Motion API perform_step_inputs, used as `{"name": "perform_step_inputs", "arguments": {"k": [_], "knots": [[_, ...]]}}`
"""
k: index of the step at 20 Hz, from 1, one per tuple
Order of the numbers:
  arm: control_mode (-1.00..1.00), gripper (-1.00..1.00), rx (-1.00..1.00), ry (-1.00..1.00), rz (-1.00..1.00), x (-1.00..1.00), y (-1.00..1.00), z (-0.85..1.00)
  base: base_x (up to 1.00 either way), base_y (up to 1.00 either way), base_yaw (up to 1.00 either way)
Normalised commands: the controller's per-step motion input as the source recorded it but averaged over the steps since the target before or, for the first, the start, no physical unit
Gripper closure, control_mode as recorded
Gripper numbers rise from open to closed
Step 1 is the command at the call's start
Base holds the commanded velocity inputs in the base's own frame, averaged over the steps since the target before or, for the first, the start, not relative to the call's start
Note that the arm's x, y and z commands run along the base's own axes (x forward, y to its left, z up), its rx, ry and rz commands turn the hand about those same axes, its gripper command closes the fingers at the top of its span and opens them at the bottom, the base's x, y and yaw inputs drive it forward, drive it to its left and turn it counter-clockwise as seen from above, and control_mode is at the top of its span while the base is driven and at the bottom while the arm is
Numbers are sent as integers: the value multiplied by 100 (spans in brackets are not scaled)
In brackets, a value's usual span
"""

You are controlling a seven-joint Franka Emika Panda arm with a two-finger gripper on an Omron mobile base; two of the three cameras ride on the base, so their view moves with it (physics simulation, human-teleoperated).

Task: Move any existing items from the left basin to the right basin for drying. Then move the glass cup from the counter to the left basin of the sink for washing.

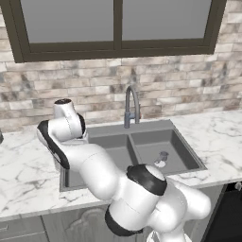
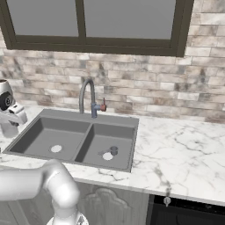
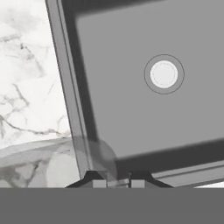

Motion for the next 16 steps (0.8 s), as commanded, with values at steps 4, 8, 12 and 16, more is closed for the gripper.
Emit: {"name": "perform_step_inputs", "arguments": {"k": [4,8,12,16], "knots": [[-100,100,0,-1,-8,-2,-70,0,0,0,0],[-100,100,0,-2,-7,-2,-59,0,0,0,0],[-100,100,0,-3,-6,-2,-53,-10,0,0,0],[-100,100,0,-2,-7,0,-52,-11,0,0,0]]}}
